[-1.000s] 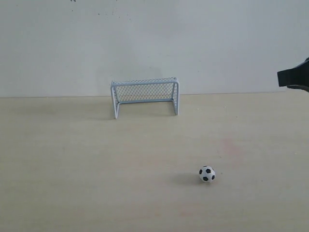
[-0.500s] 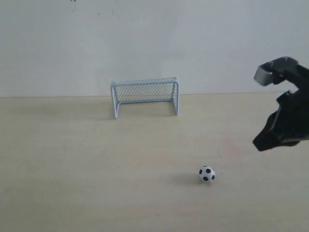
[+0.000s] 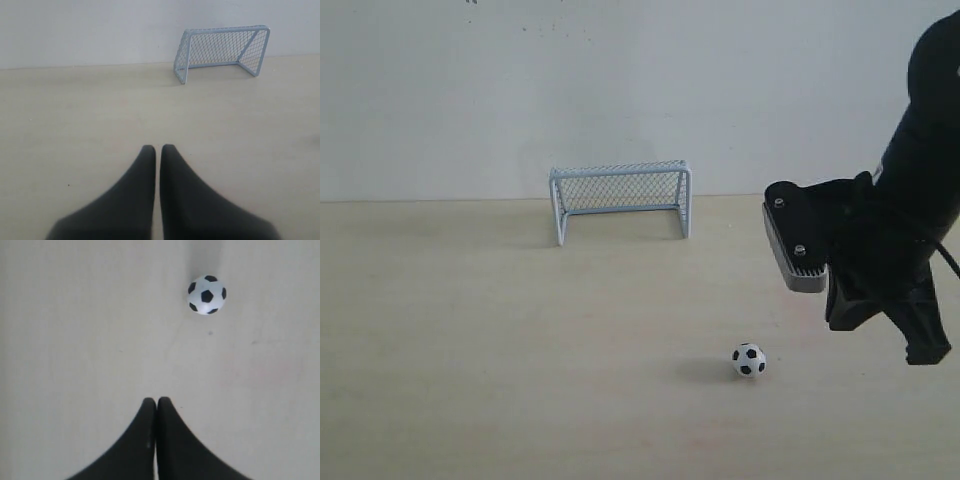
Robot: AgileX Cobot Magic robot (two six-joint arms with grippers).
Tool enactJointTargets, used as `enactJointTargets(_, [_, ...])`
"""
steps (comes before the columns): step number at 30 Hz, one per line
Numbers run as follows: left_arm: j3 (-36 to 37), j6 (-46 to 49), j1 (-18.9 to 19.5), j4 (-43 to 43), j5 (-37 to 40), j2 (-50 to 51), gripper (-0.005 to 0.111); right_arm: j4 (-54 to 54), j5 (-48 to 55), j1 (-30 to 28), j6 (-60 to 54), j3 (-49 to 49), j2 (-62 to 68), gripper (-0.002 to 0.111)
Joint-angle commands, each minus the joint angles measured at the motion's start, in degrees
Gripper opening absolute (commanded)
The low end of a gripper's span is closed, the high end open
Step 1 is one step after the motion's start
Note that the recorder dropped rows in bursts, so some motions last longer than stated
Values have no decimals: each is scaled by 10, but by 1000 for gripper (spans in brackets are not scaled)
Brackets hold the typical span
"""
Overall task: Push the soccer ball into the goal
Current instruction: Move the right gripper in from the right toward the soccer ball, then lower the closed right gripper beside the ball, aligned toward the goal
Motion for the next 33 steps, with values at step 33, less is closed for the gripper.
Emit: enactJointTargets(33, [2,3,2,1,-2,-2,4,41,-37,19,-166,-49,159,0])
